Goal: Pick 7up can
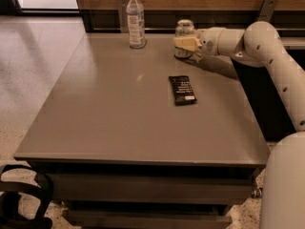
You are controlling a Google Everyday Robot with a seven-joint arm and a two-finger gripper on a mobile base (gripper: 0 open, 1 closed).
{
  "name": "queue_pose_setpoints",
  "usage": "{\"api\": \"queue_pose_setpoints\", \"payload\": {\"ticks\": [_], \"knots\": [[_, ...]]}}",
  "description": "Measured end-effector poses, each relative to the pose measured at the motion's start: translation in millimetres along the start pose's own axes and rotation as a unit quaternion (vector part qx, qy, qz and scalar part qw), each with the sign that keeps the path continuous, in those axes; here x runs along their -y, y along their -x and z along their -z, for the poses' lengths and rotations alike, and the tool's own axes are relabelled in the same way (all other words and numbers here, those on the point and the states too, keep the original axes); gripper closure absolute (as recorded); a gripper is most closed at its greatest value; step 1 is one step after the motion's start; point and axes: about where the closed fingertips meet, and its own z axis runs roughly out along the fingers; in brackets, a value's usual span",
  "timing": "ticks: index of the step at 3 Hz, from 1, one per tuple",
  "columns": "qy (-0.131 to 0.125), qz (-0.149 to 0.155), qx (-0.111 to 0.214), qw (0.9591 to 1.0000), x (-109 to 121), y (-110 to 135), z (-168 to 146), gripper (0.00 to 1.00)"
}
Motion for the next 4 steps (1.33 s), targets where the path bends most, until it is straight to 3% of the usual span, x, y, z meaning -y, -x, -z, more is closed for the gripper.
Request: {"api": "queue_pose_setpoints", "payload": {"ticks": [1, 2, 3, 4], "knots": [[0.002, 0.0, 0.0, 1.0, -2.0, -0.6, -3.1, 0.87], [0.005, -0.001, -0.001, 1.0, -3.8, -1.1, -6.1, 1.0], [0.005, -0.001, -0.001, 1.0, -4.0, -0.9, -6.2, 1.0], [0.01, 0.012, -0.002, 0.9999, -7.9, 16.6, -3.1, 1.0]]}}
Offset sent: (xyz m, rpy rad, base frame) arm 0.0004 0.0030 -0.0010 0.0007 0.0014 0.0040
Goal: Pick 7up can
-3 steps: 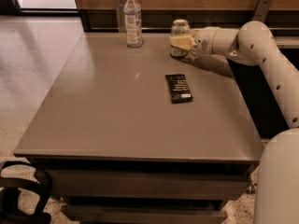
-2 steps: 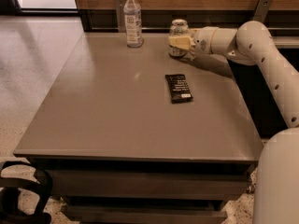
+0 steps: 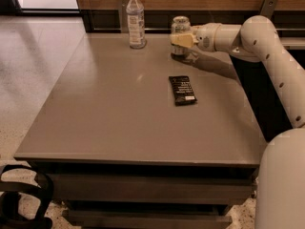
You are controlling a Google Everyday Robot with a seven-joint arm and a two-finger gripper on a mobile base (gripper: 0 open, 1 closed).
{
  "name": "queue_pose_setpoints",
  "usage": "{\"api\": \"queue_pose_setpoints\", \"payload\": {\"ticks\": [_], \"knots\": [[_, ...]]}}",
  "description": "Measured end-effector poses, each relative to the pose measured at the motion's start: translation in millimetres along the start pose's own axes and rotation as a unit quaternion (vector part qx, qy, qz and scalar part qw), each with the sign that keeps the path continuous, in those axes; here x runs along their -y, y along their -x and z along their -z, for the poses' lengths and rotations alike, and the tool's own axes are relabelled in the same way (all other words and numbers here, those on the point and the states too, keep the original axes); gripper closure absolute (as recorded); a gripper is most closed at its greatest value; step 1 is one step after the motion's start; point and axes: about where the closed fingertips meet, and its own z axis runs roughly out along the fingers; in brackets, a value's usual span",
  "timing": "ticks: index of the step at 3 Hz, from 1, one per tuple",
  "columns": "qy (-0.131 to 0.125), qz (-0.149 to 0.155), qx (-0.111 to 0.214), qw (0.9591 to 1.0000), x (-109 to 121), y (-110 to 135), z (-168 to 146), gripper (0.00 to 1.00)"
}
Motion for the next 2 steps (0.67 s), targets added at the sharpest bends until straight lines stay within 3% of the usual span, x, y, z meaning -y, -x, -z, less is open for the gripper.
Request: {"api": "queue_pose_setpoints", "payload": {"ticks": [2], "knots": [[-0.03, 0.04, -0.009, 0.9987, -0.3, 60.8, 24.1, 1.0]]}}
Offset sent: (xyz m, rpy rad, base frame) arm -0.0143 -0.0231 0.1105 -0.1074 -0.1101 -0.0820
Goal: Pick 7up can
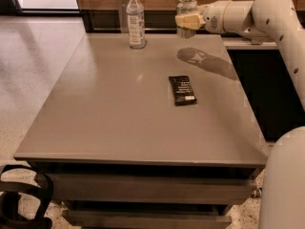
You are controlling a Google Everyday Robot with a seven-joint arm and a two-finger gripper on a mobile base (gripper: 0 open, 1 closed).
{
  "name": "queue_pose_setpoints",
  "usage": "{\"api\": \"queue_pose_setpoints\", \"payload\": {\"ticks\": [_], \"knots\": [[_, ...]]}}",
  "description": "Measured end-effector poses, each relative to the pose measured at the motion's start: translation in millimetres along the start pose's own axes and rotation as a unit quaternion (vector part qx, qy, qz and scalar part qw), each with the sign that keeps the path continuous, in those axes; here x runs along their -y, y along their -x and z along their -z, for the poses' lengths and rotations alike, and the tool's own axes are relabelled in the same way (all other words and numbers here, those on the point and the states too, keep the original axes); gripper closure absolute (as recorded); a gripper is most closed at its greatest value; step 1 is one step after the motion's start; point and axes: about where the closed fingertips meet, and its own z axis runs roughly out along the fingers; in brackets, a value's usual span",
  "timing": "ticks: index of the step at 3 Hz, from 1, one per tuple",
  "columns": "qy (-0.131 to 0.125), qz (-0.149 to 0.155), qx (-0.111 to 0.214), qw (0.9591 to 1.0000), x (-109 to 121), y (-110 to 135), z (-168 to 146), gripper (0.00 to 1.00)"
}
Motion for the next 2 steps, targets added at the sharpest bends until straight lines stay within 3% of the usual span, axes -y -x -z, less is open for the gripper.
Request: {"api": "queue_pose_setpoints", "payload": {"ticks": [1, 2], "knots": [[-0.022, 0.03, 0.004, 0.9993, 0.6, 37.0, 17.1, 1.0], [-0.028, 0.047, 0.01, 0.9985, -2.2, 56.2, 23.3, 1.0]]}}
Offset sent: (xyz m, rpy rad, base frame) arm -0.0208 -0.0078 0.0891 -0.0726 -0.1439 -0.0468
